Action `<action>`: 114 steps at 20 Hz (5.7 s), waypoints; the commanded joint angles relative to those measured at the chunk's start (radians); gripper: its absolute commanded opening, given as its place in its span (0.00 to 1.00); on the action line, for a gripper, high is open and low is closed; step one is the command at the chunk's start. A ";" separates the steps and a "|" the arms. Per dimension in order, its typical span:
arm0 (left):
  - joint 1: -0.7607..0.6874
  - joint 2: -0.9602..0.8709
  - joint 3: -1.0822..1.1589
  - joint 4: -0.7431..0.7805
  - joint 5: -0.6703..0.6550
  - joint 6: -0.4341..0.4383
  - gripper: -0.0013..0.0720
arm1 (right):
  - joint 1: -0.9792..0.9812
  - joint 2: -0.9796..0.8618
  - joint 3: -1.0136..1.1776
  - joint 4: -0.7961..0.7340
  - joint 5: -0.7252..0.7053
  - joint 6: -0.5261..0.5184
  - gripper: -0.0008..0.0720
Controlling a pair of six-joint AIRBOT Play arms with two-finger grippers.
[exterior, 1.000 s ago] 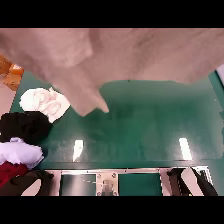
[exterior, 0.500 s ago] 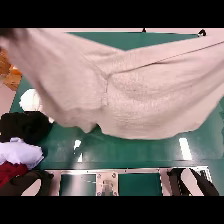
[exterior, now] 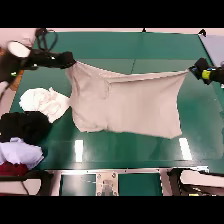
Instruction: Fold the shirts.
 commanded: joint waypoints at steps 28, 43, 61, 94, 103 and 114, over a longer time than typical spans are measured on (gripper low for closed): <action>0.003 -0.267 0.200 0.229 -0.582 -0.109 0.80 | -0.029 -0.245 0.198 -0.333 0.536 0.190 0.45; 0.063 0.446 -0.921 0.001 -0.232 -0.179 0.74 | -0.263 0.445 -0.658 -0.415 0.440 0.212 0.41; -0.110 0.309 -0.992 -0.626 0.215 0.154 0.05 | -0.102 0.366 -0.835 -0.048 0.106 0.107 0.52; 0.159 0.150 -0.376 -0.166 -0.381 -0.153 0.04 | -0.074 0.054 -0.180 0.014 0.312 0.116 0.03; 0.160 -0.179 -0.200 -0.403 -0.163 -0.017 0.58 | 0.035 -0.341 0.119 0.063 0.205 0.118 0.19; 0.233 -0.173 -0.085 -0.573 -0.442 0.084 0.04 | -0.205 -0.414 0.357 -0.157 0.570 -0.028 0.73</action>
